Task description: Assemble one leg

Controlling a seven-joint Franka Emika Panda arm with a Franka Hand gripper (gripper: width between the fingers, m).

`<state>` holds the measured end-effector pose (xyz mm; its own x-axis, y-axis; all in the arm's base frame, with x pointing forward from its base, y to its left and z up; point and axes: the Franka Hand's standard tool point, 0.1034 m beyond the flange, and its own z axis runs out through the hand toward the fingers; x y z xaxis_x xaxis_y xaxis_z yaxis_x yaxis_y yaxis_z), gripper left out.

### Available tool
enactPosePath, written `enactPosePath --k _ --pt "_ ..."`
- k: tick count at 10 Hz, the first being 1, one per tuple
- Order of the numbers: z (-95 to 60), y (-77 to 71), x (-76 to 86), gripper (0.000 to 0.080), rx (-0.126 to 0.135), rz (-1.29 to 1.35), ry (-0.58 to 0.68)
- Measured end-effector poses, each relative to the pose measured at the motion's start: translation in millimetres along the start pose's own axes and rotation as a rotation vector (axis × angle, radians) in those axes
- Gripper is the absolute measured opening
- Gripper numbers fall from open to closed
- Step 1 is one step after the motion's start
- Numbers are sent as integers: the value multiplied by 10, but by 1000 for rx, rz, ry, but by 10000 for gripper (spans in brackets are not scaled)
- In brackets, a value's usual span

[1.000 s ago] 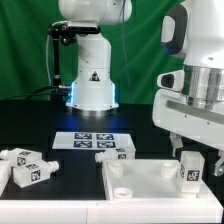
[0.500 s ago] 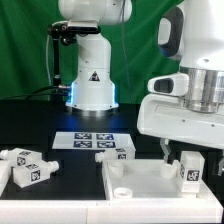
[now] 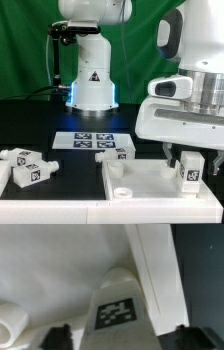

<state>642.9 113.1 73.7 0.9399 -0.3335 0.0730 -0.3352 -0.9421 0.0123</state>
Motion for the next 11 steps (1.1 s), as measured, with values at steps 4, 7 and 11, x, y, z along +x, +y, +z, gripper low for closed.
enactPosePath --k 4,7,11 --pt "6 -1 -7 284 1 288 -2" --pt "9 14 4 284 3 818 -19" --pt "19 -57 -46 285 31 1289 -26"
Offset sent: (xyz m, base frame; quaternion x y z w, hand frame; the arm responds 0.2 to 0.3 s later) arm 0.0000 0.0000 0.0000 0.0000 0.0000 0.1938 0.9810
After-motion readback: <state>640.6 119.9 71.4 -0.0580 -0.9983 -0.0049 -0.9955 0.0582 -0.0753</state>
